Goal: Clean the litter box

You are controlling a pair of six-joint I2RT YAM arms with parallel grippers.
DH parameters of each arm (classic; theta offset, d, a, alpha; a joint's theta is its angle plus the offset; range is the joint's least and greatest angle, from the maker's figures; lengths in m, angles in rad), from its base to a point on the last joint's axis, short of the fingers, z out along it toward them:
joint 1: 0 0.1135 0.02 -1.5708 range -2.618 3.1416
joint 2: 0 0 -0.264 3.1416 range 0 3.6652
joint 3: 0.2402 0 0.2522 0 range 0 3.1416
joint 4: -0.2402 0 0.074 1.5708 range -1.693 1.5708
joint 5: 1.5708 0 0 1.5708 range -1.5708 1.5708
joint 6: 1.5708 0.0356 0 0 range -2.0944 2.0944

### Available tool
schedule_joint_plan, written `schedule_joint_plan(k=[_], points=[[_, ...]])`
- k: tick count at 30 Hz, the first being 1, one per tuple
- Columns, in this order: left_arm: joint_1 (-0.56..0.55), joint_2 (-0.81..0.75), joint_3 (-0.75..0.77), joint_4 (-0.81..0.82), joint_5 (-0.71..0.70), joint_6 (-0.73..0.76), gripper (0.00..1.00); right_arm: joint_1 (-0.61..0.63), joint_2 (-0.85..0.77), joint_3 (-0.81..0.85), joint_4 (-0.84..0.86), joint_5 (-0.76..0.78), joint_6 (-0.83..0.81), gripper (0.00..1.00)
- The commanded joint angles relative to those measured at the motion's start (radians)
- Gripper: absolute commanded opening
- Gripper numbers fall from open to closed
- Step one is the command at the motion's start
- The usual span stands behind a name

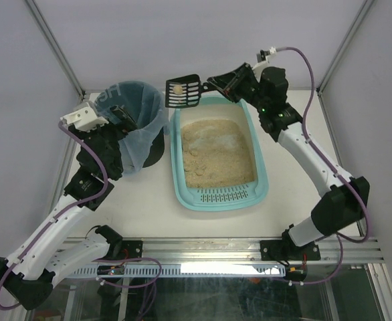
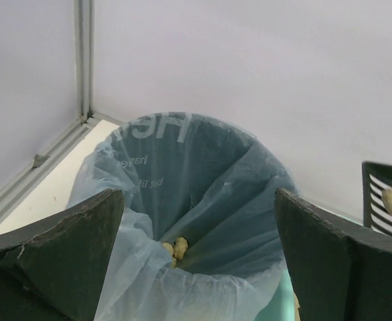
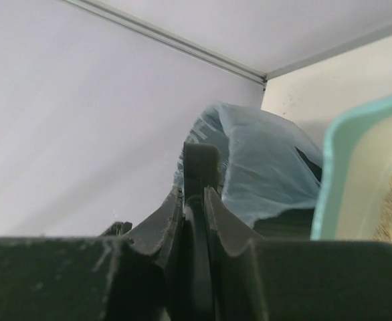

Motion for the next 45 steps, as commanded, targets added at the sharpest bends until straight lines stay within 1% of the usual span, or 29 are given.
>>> schedule_joint_plan(k=[1, 6, 11, 14, 16, 21, 24, 30, 34, 38, 40, 42, 43, 44, 45], points=[[0.02, -0.03, -0.019, 0.075, -0.066, 0.002, 0.99, 0.081, 0.134, 0.261, -0.042, 0.078, -0.114, 0.0], [0.026, -0.03, -0.022, 0.083, -0.079, 0.011, 0.99, 0.167, 0.329, 0.546, -0.129, 0.108, -0.286, 0.0], [0.028, -0.025, -0.021, 0.083, -0.074, 0.01, 0.99, 0.223, 0.492, 0.758, -0.167, 0.098, -0.495, 0.0], [0.03, -0.028, -0.021, 0.083, -0.073, 0.01, 0.99, 0.25, 0.548, 0.839, -0.169, 0.061, -0.62, 0.0], [0.031, -0.029, -0.021, 0.083, -0.072, 0.01, 0.99, 0.272, 0.567, 0.864, -0.166, 0.066, -0.72, 0.0], [0.033, -0.031, -0.021, 0.083, -0.068, 0.01, 0.99, 0.31, 0.564, 0.859, -0.143, 0.083, -0.853, 0.0], [0.033, -0.031, -0.023, 0.083, -0.057, 0.008, 0.99, 0.314, 0.548, 0.847, -0.13, 0.082, -0.875, 0.0], [0.033, -0.032, -0.025, 0.083, -0.04, 0.007, 0.99, 0.321, 0.473, 0.748, -0.028, 0.061, -0.944, 0.0], [0.033, -0.038, -0.027, 0.083, -0.034, 0.002, 0.99, 0.325, 0.437, 0.696, 0.02, 0.025, -1.018, 0.0], [0.035, -0.053, -0.033, 0.083, -0.034, -0.004, 0.99, 0.342, 0.406, 0.648, 0.043, -0.034, -1.149, 0.0], [0.037, -0.071, -0.043, 0.089, -0.033, -0.007, 0.99, 0.375, 0.389, 0.613, 0.058, -0.057, -1.212, 0.0], [0.041, -0.092, -0.053, 0.104, -0.032, -0.007, 0.99, 0.418, 0.379, 0.603, 0.024, -0.012, -1.33, 0.0], [0.042, -0.102, -0.06, 0.11, -0.031, -0.007, 0.99, 0.434, 0.369, 0.588, 0.034, 0.08, -1.359, 0.0], [0.042, -0.11, -0.065, 0.12, -0.034, -0.005, 0.99, 0.429, 0.353, 0.549, 0.087, 0.094, -1.333, 0.0], [0.044, -0.117, -0.07, 0.125, -0.035, -0.002, 0.99, 0.428, 0.346, 0.537, 0.118, 0.036, -1.293, 0.0]])
